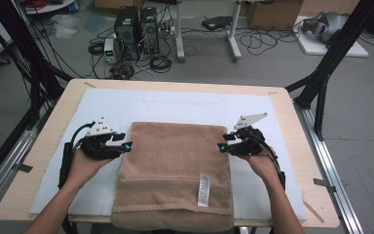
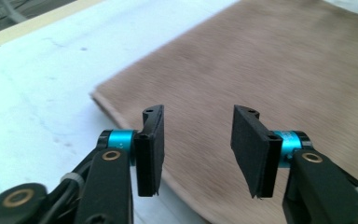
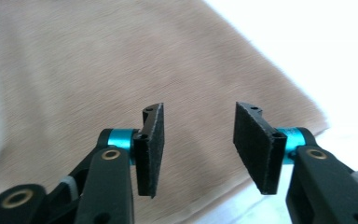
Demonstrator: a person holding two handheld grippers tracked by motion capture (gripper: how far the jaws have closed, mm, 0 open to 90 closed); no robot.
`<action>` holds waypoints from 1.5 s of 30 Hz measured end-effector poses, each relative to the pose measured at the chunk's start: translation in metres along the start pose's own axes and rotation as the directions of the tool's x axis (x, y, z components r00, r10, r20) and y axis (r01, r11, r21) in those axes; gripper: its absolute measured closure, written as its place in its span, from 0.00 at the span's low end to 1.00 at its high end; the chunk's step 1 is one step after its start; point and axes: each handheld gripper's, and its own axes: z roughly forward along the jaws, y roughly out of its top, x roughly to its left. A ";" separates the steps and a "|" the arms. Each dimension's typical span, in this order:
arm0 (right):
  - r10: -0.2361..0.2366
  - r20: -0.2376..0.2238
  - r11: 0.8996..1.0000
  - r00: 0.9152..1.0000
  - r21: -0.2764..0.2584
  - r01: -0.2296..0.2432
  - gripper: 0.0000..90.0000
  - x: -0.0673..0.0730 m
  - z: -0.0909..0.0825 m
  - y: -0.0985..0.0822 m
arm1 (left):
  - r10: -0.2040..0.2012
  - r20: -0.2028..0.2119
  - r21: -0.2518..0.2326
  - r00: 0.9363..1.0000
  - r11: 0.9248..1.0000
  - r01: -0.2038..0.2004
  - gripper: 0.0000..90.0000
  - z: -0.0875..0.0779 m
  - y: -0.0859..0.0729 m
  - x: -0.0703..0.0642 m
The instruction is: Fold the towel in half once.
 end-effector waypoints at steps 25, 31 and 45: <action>0.170 0.098 0.982 0.980 0.070 -0.178 0.69 -0.049 0.057 -0.020 | -0.127 -0.104 0.091 0.986 0.986 0.136 0.83 0.079 -0.017 0.027; 0.141 0.063 0.987 0.988 0.071 -0.145 0.91 -0.040 0.056 -0.018 | -0.159 -0.112 0.109 0.981 0.979 0.171 0.92 0.077 -0.013 0.028; 0.085 0.153 0.996 0.985 -0.017 -0.083 0.92 -0.049 0.027 0.037 | -0.150 -0.211 -0.054 0.966 0.988 0.142 0.93 0.054 0.042 0.044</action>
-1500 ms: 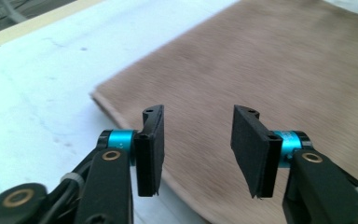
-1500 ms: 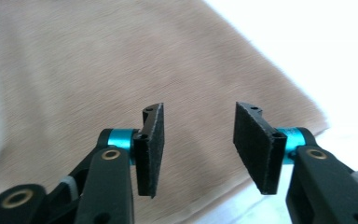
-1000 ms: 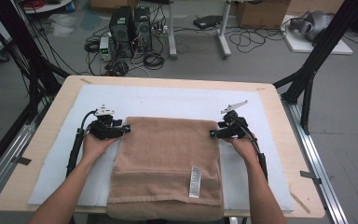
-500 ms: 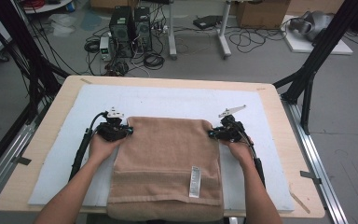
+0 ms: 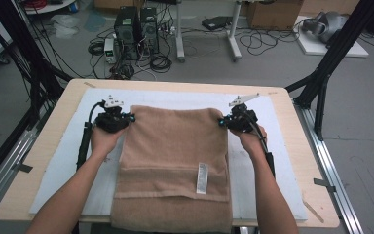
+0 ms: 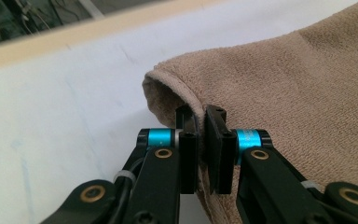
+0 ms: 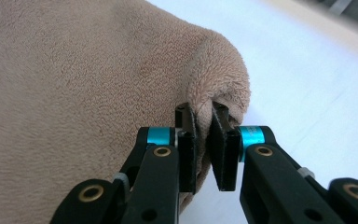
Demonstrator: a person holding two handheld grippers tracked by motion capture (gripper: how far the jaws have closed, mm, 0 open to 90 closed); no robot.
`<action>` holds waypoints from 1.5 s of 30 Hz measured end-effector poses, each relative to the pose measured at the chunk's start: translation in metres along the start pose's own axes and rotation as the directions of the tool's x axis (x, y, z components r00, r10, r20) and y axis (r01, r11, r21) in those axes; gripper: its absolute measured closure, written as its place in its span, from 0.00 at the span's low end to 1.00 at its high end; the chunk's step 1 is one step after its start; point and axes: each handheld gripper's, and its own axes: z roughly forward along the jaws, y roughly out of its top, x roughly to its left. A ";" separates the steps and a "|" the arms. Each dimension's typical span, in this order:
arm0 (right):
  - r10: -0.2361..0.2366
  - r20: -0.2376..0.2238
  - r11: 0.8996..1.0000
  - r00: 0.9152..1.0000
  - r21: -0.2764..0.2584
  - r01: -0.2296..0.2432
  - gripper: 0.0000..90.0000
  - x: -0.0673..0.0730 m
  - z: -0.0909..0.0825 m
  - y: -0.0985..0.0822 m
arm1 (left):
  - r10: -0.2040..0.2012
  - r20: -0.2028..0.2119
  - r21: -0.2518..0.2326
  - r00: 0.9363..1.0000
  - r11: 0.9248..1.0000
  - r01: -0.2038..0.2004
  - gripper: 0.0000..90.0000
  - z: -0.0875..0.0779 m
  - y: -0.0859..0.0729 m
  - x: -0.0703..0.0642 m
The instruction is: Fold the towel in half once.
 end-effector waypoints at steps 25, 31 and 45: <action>-0.013 -0.047 1.000 0.999 -0.007 0.013 0.48 0.023 -0.020 0.008 | 0.111 0.109 -0.005 0.988 0.994 -0.111 0.58 -0.041 -0.020 -0.001; -0.041 -0.092 0.999 0.995 -0.032 0.038 0.44 0.048 -0.035 -0.021 | 0.092 0.137 -0.031 0.986 0.996 -0.088 0.52 -0.066 -0.050 -0.016; -0.075 -0.164 0.997 0.984 0.011 0.078 0.71 0.080 -0.027 -0.083 | 0.160 0.213 0.041 0.964 0.984 -0.173 0.64 -0.064 -0.092 -0.039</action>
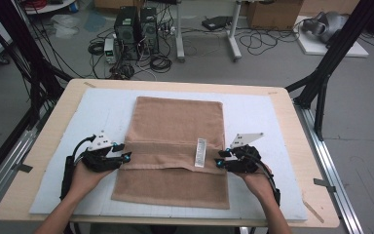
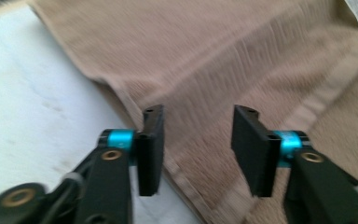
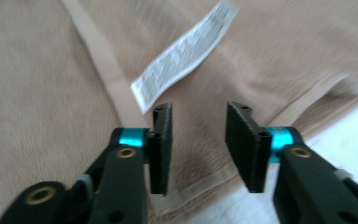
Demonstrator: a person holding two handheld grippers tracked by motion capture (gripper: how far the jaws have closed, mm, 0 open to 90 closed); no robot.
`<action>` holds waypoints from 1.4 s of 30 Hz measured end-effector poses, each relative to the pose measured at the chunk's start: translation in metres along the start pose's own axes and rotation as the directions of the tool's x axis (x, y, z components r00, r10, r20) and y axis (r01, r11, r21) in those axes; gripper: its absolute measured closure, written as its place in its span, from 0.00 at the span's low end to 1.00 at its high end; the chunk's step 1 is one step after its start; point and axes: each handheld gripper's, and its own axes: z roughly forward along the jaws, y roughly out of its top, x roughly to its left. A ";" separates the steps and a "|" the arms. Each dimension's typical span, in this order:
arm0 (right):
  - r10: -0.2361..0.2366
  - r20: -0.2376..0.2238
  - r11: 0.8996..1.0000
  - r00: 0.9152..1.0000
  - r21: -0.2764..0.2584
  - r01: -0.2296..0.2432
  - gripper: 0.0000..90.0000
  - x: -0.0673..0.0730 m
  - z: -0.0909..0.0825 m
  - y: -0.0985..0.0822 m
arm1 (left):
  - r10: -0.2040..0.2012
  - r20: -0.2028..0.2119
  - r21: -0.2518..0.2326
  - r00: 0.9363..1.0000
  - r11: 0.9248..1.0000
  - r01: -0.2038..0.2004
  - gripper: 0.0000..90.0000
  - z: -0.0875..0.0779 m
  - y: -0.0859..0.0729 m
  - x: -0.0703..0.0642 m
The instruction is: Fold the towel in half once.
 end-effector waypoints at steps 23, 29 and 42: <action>-0.044 -0.046 0.998 0.998 0.036 0.046 0.96 0.008 0.004 -0.003 | 0.001 0.081 0.028 0.997 1.000 -0.003 0.95 -0.008 -0.005 -0.005; -0.056 -0.067 0.998 0.996 -0.007 0.056 0.96 0.016 -0.016 0.000 | 0.004 0.088 -0.012 0.996 1.000 -0.003 0.95 -0.028 -0.003 -0.008; -0.101 -0.112 0.994 0.988 -0.051 0.096 0.95 0.043 -0.039 -0.004 | 0.039 0.092 -0.036 0.995 0.999 -0.035 0.95 -0.054 -0.014 -0.027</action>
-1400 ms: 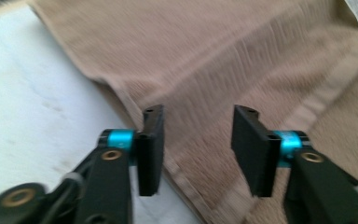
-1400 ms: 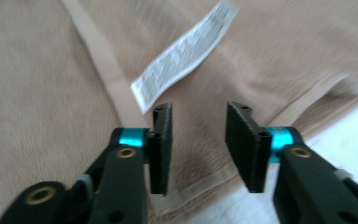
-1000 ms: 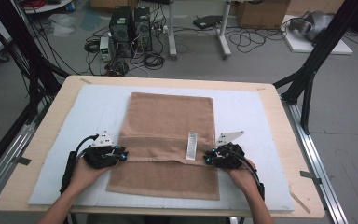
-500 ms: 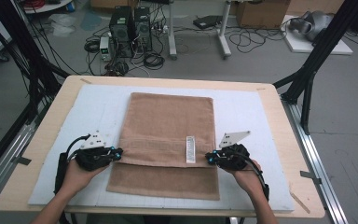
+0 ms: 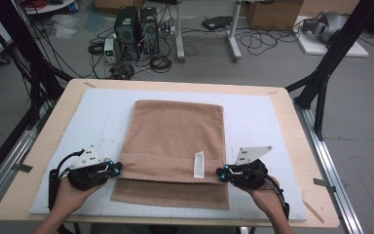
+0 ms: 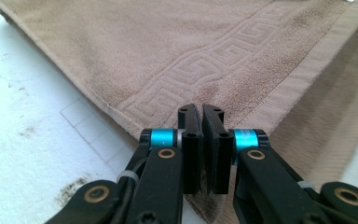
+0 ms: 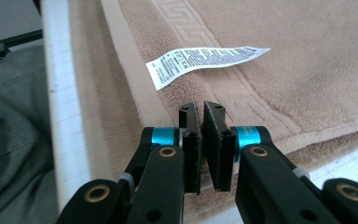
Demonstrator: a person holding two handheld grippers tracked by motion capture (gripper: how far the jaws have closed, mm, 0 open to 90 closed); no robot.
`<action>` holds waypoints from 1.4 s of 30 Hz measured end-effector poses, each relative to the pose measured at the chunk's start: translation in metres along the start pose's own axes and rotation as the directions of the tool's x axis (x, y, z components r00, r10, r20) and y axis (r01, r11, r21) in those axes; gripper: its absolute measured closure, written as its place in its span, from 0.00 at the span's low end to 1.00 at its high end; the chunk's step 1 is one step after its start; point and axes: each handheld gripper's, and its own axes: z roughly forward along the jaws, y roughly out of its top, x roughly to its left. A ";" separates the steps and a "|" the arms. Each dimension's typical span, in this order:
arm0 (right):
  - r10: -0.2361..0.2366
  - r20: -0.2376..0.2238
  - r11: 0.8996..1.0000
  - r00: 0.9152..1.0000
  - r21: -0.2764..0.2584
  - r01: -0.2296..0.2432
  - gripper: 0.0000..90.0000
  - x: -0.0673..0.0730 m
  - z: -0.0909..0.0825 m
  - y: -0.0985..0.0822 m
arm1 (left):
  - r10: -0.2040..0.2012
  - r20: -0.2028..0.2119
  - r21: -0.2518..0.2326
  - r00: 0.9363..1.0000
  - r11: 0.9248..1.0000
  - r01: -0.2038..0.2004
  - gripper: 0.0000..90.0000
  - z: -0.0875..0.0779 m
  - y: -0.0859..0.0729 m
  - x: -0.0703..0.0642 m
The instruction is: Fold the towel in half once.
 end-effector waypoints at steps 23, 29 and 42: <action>0.001 -0.115 0.995 0.993 0.104 0.011 0.80 0.017 0.020 -0.031 | 0.017 0.085 0.086 0.996 0.996 -0.024 0.85 0.014 -0.038 -0.025; -0.026 -0.127 0.994 0.992 0.104 0.039 0.97 0.019 0.025 -0.039 | -0.029 0.068 0.051 0.997 0.998 0.025 0.95 0.013 -0.042 -0.025; -0.020 -0.160 0.998 0.987 0.055 0.029 0.88 0.016 0.008 -0.034 | -0.038 0.081 0.023 0.996 0.999 0.036 0.83 0.003 -0.035 -0.028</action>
